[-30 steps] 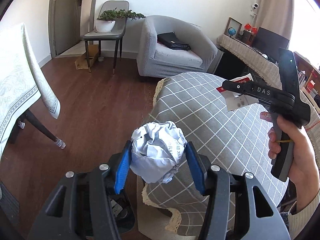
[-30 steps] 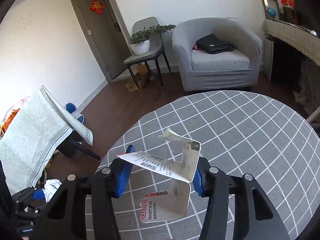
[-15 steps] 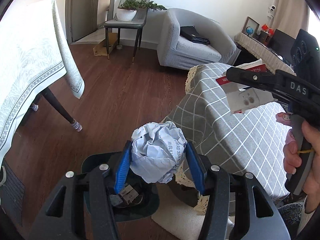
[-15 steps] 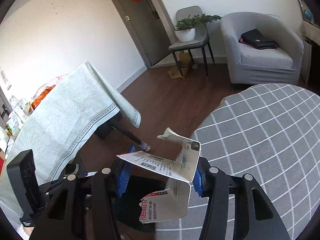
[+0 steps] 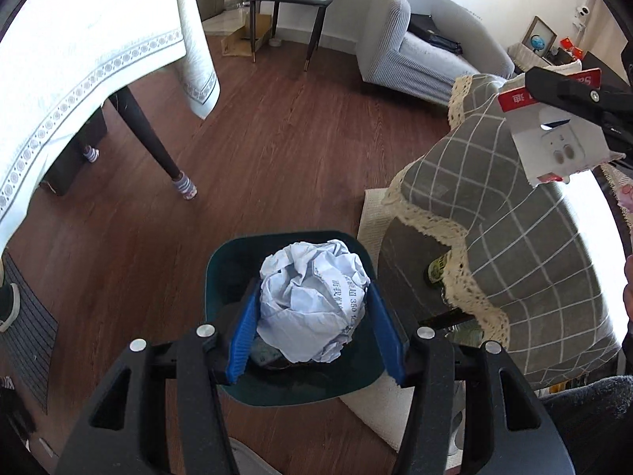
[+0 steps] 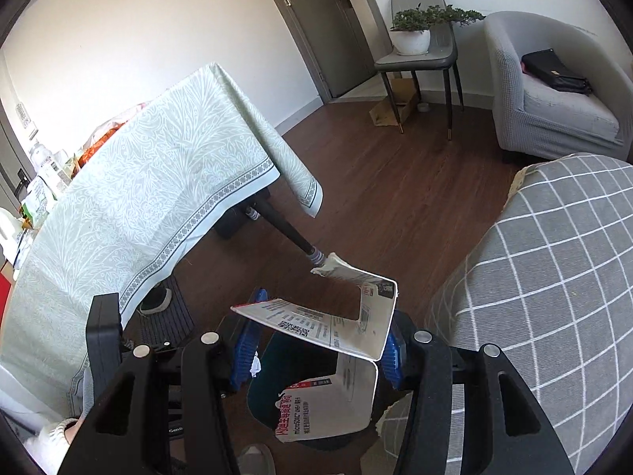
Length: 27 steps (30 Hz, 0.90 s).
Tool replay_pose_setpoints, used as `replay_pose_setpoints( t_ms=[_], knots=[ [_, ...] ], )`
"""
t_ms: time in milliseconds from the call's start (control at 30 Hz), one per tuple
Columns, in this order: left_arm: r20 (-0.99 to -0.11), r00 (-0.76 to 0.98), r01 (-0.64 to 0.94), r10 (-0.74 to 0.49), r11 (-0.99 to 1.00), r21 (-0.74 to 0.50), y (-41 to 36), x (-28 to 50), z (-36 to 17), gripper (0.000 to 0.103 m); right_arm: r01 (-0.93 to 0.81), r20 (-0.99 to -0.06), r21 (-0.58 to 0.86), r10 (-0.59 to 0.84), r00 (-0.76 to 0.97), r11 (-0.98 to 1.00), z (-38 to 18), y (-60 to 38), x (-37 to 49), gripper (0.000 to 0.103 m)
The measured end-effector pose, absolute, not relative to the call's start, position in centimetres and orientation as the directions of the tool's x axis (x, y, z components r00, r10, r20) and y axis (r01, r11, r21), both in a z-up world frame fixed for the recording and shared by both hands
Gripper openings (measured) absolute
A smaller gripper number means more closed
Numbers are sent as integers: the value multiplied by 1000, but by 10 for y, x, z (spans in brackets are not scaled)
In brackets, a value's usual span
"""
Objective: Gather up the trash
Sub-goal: 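Carry the paper with the left tool while the right tool carries the SanDisk box to the bin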
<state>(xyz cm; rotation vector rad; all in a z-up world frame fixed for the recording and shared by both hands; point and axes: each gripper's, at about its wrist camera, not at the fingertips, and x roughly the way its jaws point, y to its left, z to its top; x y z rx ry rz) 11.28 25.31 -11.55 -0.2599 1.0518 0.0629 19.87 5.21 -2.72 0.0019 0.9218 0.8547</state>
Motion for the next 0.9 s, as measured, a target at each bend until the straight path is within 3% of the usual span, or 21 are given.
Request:
replay_pose_setpoints(
  t_ms=[567,900],
  knots=[
    [-945,310,-262,-108,945,-194,291,101,-203,59,-706,-828,270,532,177,655,-97,134,180,52],
    [-941,318,-255,-116,945,-203,300,95,-202,74,-708,-884,232,448,132,667,-133,151,182,52]
  ],
)
